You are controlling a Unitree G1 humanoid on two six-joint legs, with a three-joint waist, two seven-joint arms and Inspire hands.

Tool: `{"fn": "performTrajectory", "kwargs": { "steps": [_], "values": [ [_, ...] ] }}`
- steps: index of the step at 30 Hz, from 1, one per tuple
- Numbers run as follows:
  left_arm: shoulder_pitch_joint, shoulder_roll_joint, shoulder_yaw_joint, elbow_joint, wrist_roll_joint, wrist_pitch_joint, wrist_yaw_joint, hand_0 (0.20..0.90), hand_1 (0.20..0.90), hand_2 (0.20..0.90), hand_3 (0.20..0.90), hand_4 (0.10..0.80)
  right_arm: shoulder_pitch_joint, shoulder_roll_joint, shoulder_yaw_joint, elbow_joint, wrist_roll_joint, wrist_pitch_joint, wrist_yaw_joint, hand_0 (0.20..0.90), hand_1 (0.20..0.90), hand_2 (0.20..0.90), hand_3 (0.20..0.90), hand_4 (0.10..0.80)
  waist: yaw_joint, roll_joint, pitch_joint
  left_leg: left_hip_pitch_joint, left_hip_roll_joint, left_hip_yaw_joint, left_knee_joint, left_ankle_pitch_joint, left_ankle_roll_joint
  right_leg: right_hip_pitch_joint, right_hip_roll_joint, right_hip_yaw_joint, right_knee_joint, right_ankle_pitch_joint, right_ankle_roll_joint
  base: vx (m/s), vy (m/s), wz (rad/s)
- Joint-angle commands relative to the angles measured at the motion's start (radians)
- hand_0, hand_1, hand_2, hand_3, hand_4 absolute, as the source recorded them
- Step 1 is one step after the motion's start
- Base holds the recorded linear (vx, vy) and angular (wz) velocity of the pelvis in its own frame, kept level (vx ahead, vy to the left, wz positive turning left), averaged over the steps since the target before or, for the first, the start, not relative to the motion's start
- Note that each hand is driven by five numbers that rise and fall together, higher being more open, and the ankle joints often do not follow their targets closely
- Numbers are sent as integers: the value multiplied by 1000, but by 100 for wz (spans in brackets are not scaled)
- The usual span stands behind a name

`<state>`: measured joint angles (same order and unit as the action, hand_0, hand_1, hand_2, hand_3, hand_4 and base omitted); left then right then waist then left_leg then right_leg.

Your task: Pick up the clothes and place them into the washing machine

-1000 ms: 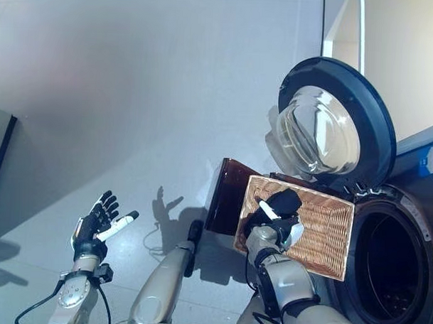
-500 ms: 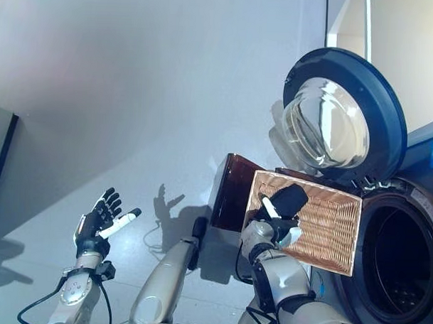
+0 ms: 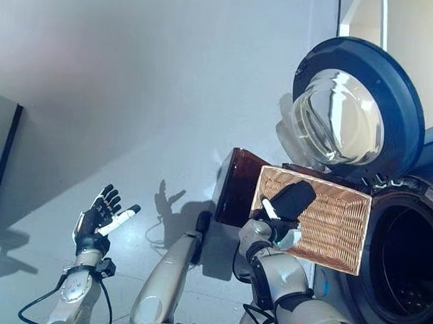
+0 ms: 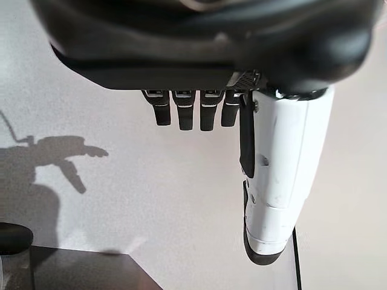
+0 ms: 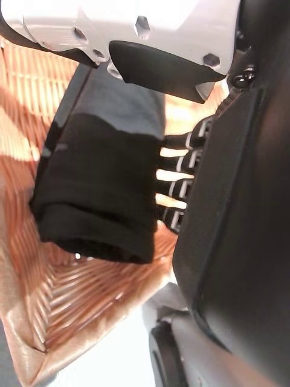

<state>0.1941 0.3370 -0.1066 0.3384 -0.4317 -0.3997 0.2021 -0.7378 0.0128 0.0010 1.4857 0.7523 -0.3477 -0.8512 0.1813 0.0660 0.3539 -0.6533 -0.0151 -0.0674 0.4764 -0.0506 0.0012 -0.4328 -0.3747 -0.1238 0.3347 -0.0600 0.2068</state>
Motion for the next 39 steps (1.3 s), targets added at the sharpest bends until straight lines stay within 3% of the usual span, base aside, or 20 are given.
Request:
{"fn": "performTrajectory", "kwargs": {
  "steps": [1, 33, 34, 36, 37, 39],
  "values": [
    [32, 95, 25, -127, -13, -77, 35, 900, 900, 900, 900, 800, -19, -6, -26, -5, -39, -28, -52, 900, 900, 900, 900, 800, 37, 21, -15, -24, 21, -1, 22, -36, -38, -91, 13, 41, 74, 78, -39, -34, 15, 9],
    [61, 110, 66, -209, -8, -99, 25, 900, 900, 900, 900, 800, -52, -108, -51, 32, -118, 8, -103, 900, 900, 900, 900, 800, 60, 69, -27, -230, 17, -23, 257, -105, -25, -340, 12, 105, 392, -52, -66, -3, 2, 3],
    [60, 110, 67, -210, -9, -100, 25, 900, 900, 900, 900, 800, -52, -115, -56, 34, -112, 6, -104, 900, 900, 900, 900, 800, 60, 68, -33, -231, 16, -27, 274, -140, -28, -343, 11, 112, 412, -84, -61, 89, -15, 13],
    [61, 109, 67, -208, -14, -102, 25, 900, 900, 900, 900, 800, -52, -124, -64, 36, -103, -1, -111, 900, 900, 900, 900, 800, 58, 70, -31, -246, 18, -27, 296, -150, -27, -360, 8, 117, 439, -97, -64, -6, 5, 4],
    [60, 109, 67, -209, -15, -102, 25, 900, 900, 900, 900, 800, -53, -125, -65, 36, -102, -1, -110, 900, 900, 900, 900, 800, 59, 73, -28, -257, 18, -23, 284, -112, -25, -371, 9, 115, 427, -65, -70, 0, 0, 0],
    [60, 109, 66, -211, -16, -102, 27, 900, 900, 900, 900, 800, -54, -127, -67, 38, -96, -6, -112, 900, 900, 900, 900, 800, 57, 71, -33, -256, 18, -25, 307, -154, -27, -374, 11, 125, 452, -102, -65, 46, -5, -1]
  ]
}}
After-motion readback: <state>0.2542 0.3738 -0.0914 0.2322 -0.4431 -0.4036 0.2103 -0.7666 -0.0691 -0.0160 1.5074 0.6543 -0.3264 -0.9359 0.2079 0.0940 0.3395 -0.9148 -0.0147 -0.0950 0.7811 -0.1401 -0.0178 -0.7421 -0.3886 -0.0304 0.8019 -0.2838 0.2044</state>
